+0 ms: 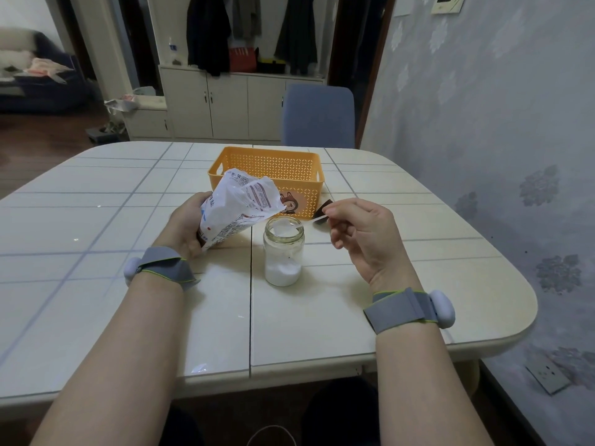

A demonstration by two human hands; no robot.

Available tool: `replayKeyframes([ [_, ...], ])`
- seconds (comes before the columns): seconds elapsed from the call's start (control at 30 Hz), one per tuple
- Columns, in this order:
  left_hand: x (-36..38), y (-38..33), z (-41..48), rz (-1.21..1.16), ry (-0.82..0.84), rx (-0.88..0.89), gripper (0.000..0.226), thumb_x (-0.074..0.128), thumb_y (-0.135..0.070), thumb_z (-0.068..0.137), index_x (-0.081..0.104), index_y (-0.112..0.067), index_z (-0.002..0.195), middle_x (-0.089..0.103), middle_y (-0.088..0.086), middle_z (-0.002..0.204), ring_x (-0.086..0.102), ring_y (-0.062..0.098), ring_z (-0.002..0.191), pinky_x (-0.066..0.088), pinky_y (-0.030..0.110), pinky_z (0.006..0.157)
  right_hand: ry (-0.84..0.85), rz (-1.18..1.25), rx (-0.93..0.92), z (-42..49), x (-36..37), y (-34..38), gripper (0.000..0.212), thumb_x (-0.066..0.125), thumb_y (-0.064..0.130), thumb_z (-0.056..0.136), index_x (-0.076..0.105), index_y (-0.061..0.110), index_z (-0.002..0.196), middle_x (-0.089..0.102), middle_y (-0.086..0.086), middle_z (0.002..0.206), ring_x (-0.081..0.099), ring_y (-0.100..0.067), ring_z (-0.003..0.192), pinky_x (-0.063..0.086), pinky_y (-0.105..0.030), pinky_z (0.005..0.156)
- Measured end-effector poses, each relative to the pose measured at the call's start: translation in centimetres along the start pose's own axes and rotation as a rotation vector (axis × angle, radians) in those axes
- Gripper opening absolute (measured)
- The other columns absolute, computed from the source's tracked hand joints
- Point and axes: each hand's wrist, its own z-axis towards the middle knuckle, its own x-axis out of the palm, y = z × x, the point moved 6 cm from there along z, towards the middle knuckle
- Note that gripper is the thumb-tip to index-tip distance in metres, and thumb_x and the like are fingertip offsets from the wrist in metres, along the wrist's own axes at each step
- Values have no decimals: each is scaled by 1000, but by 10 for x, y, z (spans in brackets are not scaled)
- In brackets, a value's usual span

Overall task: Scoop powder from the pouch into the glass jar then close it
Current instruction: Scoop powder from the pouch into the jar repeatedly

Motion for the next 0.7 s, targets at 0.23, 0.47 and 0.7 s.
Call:
replayKeyframes([
  [0.23,-3,0,2,-35,-7,5,20,55,-28,93,68,-16,84,62,8,69,61,23,51,51,24,47,-20,115,-62,5,5,20,7,64,-5,87,70,-8,84,61,-12,61,54,-19,48,44,-23,44],
  [0.47,-2,4,9,-89,35,-13,20,55,-27,93,71,-14,94,65,9,78,65,24,57,55,28,52,126,-185,-94,22,55,27,13,68,1,89,72,-12,90,69,-17,71,54,-19,48,42,-23,41],
  [0.7,1,6,12,-84,85,-20,23,54,-29,92,68,-11,98,65,10,77,65,26,60,55,28,53,160,-815,-322,29,104,15,21,68,25,90,79,19,73,75,6,70,61,-7,61,51,-32,63],
])
